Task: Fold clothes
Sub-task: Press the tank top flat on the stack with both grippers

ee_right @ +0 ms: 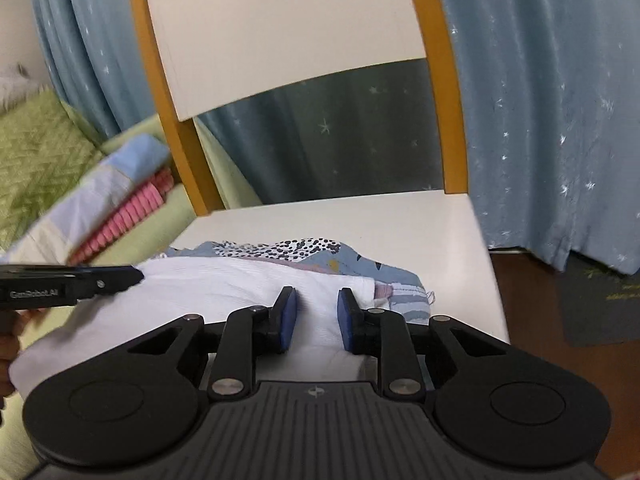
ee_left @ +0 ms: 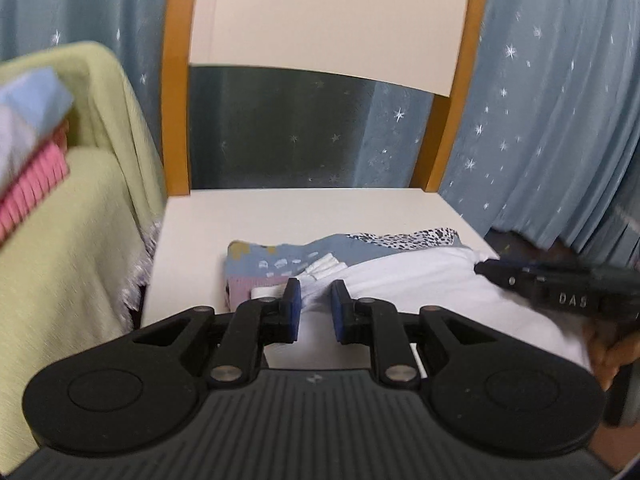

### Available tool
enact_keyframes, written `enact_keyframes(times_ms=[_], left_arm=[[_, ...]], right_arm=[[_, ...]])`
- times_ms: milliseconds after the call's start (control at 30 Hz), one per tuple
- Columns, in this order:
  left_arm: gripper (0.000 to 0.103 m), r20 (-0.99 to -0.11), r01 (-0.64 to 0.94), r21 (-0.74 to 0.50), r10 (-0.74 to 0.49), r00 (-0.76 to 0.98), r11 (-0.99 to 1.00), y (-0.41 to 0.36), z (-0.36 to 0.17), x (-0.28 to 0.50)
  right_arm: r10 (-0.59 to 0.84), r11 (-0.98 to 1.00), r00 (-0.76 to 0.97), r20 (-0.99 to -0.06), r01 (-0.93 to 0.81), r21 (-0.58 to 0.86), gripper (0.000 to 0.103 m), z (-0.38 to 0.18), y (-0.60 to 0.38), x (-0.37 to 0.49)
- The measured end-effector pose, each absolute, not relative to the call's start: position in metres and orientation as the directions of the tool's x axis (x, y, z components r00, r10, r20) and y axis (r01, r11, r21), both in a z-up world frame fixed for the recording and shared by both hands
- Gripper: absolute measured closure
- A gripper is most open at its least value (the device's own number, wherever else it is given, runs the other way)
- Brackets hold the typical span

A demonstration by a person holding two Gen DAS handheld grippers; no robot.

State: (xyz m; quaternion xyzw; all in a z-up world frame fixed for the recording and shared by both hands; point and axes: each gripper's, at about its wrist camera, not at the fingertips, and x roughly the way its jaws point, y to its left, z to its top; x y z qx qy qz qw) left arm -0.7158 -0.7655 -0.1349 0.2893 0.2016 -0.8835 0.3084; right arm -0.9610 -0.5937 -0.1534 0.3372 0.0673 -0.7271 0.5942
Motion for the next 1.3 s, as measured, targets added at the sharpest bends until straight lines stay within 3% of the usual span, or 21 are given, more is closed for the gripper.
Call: enact_keyframes(times_ms=[167,233,400,533,600,733,933,1133,1233,1300], left_arm=[[0.087,-0.674,0.685,-0.317,-0.352,-0.649,-0.655,-0.790,-0.127,-0.716],[0.088,-0.661,0.699,-0.367,-0.356,-0.660,-0.614,-0.793,-0.116,-0.709],[0.088,-0.639,0.713,-0.229,-0.451,-0.623,-0.662,-0.745,-0.085,-0.688],[0.081,-0.660,0.726,-0.071,-0.514,-0.548,-0.684,-0.691,-0.083,-0.684],[0.078,-0.696,0.749,-0.009,-0.534,-0.480,-0.663,-0.680,-0.094,-0.691],[0.077,-0.751,0.795,-0.001,-0.525,-0.401,-0.606,-0.683,-0.106,-0.698],[0.074,-0.715,0.787,0.074,-0.583,-0.386,-0.613,-0.655,-0.084,-0.703],[0.068,-0.731,0.789,0.106,-0.585,-0.350,-0.605,-0.653,-0.104,-0.709],[0.066,-0.715,0.791,0.124,-0.606,-0.348,-0.600,-0.643,-0.098,-0.705],[0.059,-0.710,0.790,0.130,-0.612,-0.347,-0.599,-0.633,-0.089,-0.700]], right_arm=[[-0.802,-0.318,0.009,-0.598,0.841,0.438,0.080,-0.146,-0.597,-0.981],[-0.822,-0.332,-0.001,-0.569,0.813,0.479,0.079,-0.136,-0.587,-0.988],[-0.879,-0.298,-0.130,-0.459,0.900,0.317,0.073,-0.109,-0.539,-0.953],[-0.888,-0.267,-0.149,-0.435,0.937,0.225,0.070,-0.107,-0.510,-0.914],[-0.871,-0.281,-0.162,-0.464,0.939,0.200,0.060,-0.116,-0.514,-0.902],[-0.860,-0.302,-0.174,-0.480,0.931,0.204,0.061,-0.114,-0.513,-0.894],[-0.854,-0.321,-0.190,-0.485,0.925,0.203,0.060,-0.108,-0.507,-0.881],[-0.791,-0.344,-0.191,-0.581,0.925,0.164,0.058,-0.135,-0.522,-0.874],[-0.809,-0.351,-0.196,-0.554,0.917,0.189,0.053,-0.126,-0.512,-0.868],[-0.828,-0.352,-0.191,-0.527,0.909,0.225,0.041,-0.114,-0.499,-0.864]])
